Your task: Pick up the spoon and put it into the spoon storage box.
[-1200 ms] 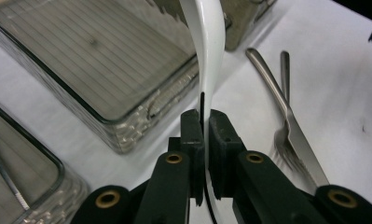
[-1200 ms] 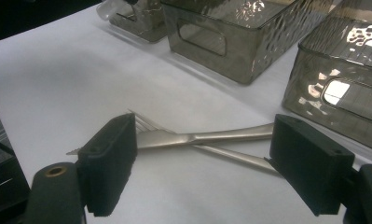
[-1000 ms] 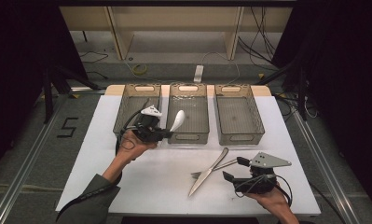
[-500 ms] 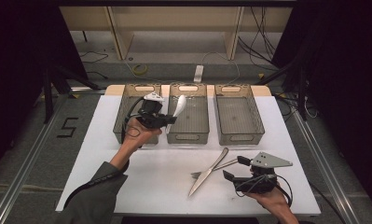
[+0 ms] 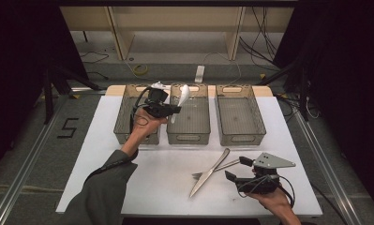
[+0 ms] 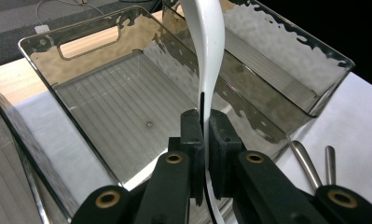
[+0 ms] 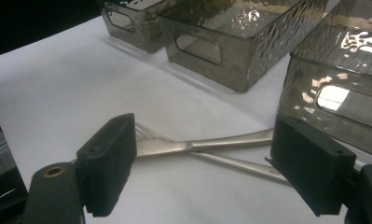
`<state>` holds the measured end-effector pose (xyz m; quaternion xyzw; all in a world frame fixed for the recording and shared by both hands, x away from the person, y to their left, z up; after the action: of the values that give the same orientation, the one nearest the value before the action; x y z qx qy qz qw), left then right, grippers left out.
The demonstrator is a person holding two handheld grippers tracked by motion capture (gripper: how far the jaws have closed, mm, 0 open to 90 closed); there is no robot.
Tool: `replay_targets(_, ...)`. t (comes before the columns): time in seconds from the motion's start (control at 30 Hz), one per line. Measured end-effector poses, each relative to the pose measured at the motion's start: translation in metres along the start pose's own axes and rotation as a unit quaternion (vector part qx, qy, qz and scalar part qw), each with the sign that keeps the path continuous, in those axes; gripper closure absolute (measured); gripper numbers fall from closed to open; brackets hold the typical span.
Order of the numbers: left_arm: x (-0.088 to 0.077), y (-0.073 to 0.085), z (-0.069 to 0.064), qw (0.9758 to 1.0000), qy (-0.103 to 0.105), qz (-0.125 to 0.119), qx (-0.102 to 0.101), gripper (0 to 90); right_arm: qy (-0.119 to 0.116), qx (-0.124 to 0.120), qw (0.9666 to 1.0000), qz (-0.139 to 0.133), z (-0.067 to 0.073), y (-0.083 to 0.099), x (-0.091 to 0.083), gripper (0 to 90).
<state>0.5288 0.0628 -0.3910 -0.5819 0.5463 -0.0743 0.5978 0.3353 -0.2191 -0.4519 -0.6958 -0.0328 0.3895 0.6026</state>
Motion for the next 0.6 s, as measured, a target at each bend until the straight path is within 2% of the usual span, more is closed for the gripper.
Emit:
replay_targets(0.23,0.012,-0.002,0.003,0.9999,-0.003,0.005,-0.009,85.3,0.001,-0.003,1.0000,-0.003,0.000,-0.001,-0.001,23.4)
replay_targets(0.3,0.015,-0.001,0.005,0.9999,-0.005,0.009,-0.006,85.3,0.000,-0.002,1.0000,-0.004,0.000,-0.001,-0.001,23.5)
replay_targets(0.43,0.019,-0.002,0.012,0.9997,-0.009,0.009,-0.021,85.3,-0.001,-0.002,1.0000,0.001,0.001,0.000,0.000,23.4)
replay_targets(0.6,0.022,-0.004,0.014,0.9996,-0.012,0.010,-0.022,85.2,-0.003,-0.004,1.0000,0.001,0.001,0.000,0.000,23.5)
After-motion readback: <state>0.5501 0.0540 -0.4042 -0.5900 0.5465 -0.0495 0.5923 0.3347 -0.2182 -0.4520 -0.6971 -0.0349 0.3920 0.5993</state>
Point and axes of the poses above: each handheld gripper's, and its own axes: x roughly forward along the jaws, y roughly out of its underside, z roughly to its left, the point moved 4 cm from there along x, roughly forward along the jaws, and after that the axes turned 9 degrees about y, right-handed, at the moved point
